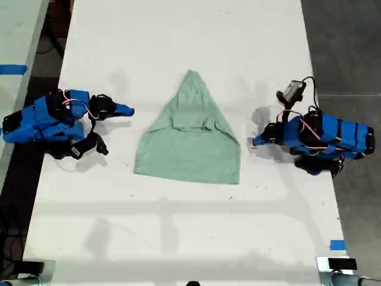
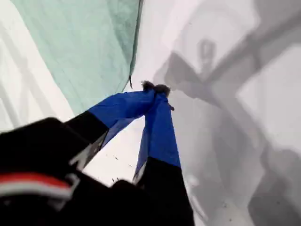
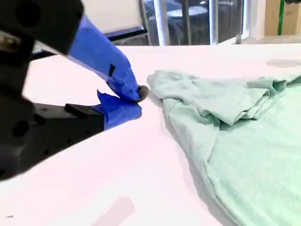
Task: Fold t shirt
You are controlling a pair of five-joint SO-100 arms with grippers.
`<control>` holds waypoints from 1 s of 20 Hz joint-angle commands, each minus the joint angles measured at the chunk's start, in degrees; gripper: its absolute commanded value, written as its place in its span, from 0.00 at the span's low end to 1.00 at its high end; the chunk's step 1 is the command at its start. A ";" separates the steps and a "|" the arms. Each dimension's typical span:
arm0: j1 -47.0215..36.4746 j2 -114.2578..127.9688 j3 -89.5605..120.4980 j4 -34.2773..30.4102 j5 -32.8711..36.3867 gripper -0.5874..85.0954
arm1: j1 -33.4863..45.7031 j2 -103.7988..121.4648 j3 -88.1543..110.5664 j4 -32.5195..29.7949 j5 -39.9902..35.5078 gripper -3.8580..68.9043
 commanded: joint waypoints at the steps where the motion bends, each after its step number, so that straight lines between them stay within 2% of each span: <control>1: 6.06 0.62 -2.72 0.26 2.02 0.00 | -7.73 -2.90 -2.02 -13.80 17.31 0.02; 2: 5.98 0.62 -2.81 0.26 2.29 0.00 | -8.79 -9.58 -5.98 -15.38 18.02 0.02; 5: 6.24 0.62 -2.81 0.35 2.46 0.00 | -10.63 -38.76 -23.29 -19.86 16.08 0.29; 6: 6.42 0.62 -2.81 0.35 2.46 0.00 | -10.90 -47.20 -29.00 -20.13 15.03 0.35; 7: 6.59 0.62 -2.81 0.35 2.46 0.00 | -11.16 -53.79 -32.70 -22.24 13.71 0.35; 9: 6.50 0.62 -2.90 0.35 2.72 0.00 | -11.95 -65.21 -35.42 -30.32 11.43 0.40; 12: 6.77 0.62 -2.90 0.35 2.72 0.00 | -12.66 -81.65 -42.54 -30.50 13.01 0.35; 13: 6.68 0.62 -2.90 0.35 2.81 0.00 | -12.83 -85.78 -44.47 -30.59 13.54 0.28; 14: 6.77 0.62 -2.90 0.35 2.81 0.00 | -12.92 -89.91 -45.97 -30.23 15.12 0.08; 15: 6.86 0.62 -2.90 0.35 2.81 0.00 | -13.10 -92.72 -46.76 -29.53 16.52 0.08; 18: 6.77 0.62 -2.90 0.35 2.81 0.00 | -14.33 -89.38 -47.11 -28.56 15.73 0.24; 20: 6.77 0.62 -2.90 0.35 2.81 0.00 | -15.29 -84.37 -49.75 -24.35 14.85 0.32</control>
